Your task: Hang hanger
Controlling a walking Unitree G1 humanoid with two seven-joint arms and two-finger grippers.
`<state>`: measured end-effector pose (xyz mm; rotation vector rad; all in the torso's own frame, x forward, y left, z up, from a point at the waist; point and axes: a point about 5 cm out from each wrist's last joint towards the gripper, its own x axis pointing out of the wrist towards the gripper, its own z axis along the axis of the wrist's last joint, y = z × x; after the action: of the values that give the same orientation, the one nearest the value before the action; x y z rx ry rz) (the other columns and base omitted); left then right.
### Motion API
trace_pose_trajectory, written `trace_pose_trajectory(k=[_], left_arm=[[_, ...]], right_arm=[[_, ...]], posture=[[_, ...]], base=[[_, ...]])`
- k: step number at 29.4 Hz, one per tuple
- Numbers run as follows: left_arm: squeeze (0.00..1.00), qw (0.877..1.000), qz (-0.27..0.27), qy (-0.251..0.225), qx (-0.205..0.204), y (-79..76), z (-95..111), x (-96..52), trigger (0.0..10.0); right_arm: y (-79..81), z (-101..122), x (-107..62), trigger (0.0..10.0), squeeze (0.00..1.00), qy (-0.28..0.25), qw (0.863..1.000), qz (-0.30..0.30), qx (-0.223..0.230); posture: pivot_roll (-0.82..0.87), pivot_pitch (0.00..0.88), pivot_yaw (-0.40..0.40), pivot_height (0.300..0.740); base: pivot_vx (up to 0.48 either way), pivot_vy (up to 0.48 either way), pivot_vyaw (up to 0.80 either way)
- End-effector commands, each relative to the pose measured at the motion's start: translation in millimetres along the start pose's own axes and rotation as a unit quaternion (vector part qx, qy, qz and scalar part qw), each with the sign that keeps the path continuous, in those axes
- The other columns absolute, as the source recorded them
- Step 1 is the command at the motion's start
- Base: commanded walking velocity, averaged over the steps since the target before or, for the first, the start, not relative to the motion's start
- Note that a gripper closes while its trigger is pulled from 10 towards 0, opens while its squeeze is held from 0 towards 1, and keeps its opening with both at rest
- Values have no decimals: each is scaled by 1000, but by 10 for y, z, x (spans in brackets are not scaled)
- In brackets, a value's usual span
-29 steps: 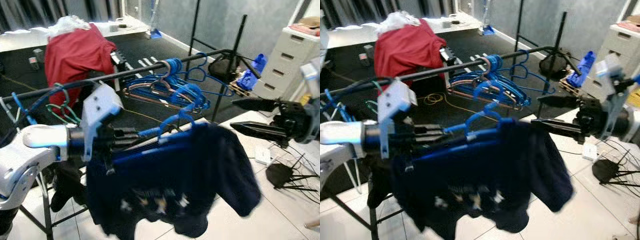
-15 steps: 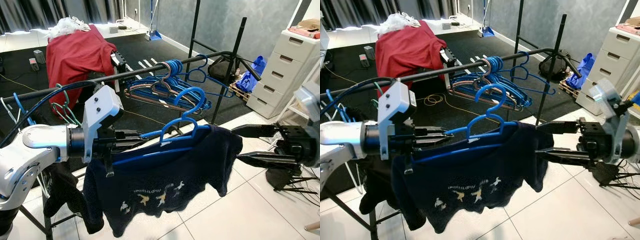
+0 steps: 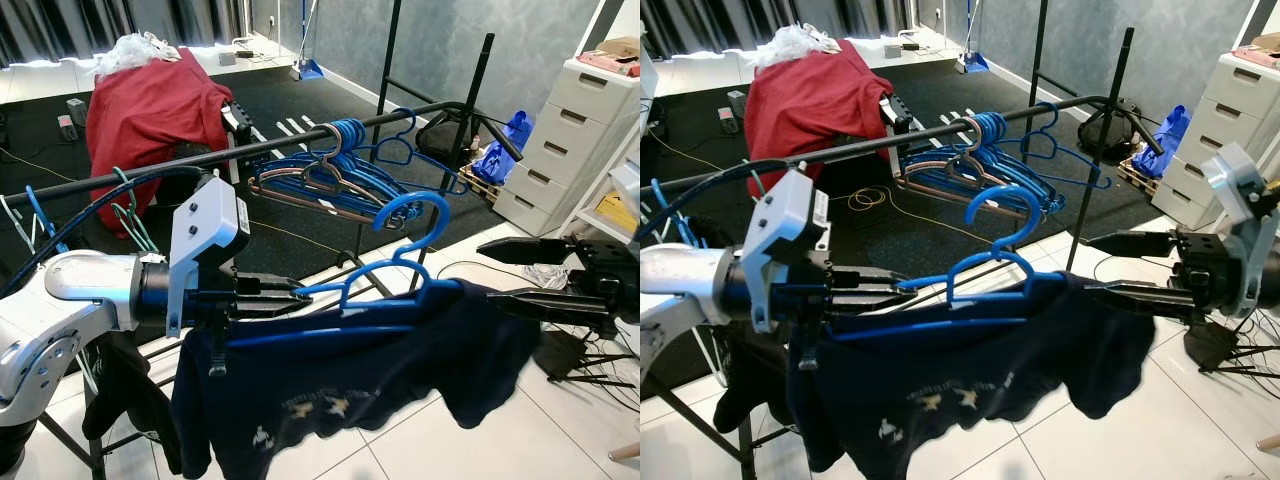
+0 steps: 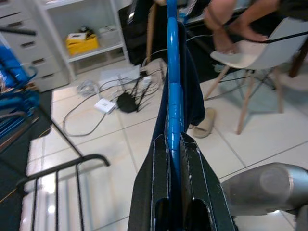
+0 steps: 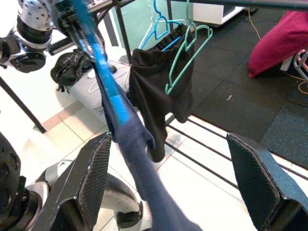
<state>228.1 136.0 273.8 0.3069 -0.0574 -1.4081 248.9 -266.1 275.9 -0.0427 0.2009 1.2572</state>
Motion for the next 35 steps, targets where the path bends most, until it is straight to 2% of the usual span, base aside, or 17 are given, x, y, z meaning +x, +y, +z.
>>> trace_pose_trajectory(k=[1, 5, 10, 11, 12, 13, 14, 15, 35], left_arm=[[0, 1000, -16, -11, 10, -41, 74, -7, 0], [0, 999, -32, -24, 10, -71, 113, 33, 0], [0, 999, -39, -31, 12, -78, 136, 50, 0], [0, 998, -46, -36, 13, -88, 154, 60, 0], [0, 998, -46, -36, 13, -88, 154, 60, 0], [0, 998, -50, -38, 13, -93, 161, 62, 0], [0, 998, -50, -38, 13, -93, 161, 62, 0], [0, 998, -52, -39, 12, -99, 168, 60, 0], [0, 996, -68, -57, 16, -112, 258, 63, 0]], right_arm=[[6, -29, 44, 10000, 0, 3, 1000, 10, 6], [31, -115, 161, 10000, 0, 8, 999, 37, 24], [62, -163, 230, 10000, 0, 14, 998, 55, 34], [108, -206, 297, 7373, 0, 16, 996, 79, 48], [108, -206, 297, 7373, 0, 16, 996, 79, 48], [125, -219, 314, 2275, 0, 16, 995, 86, 52], [125, -219, 314, 2275, 0, 16, 995, 86, 52], [132, -225, 319, 0, 0, 16, 994, 90, 54], [180, -229, 318, 0, 0, 25, 992, 103, 61]], posture=[[-68, 0, -36, 740], [-67, 0, -39, 740], [-67, 0, -39, 740], [-66, 0, -38, 740], [-66, 0, -38, 740], [-66, 0, -38, 740], [-66, 0, -38, 740], [-66, 0, -37, 740], [-69, 0, -36, 740]], base=[[0, 0, 0], [0, 0, 0], [0, 0, 0], [0, 0, 0], [0, 0, 0], [0, 0, 0], [0, 0, 0], [0, 0, 0], [0, 0, 0]])
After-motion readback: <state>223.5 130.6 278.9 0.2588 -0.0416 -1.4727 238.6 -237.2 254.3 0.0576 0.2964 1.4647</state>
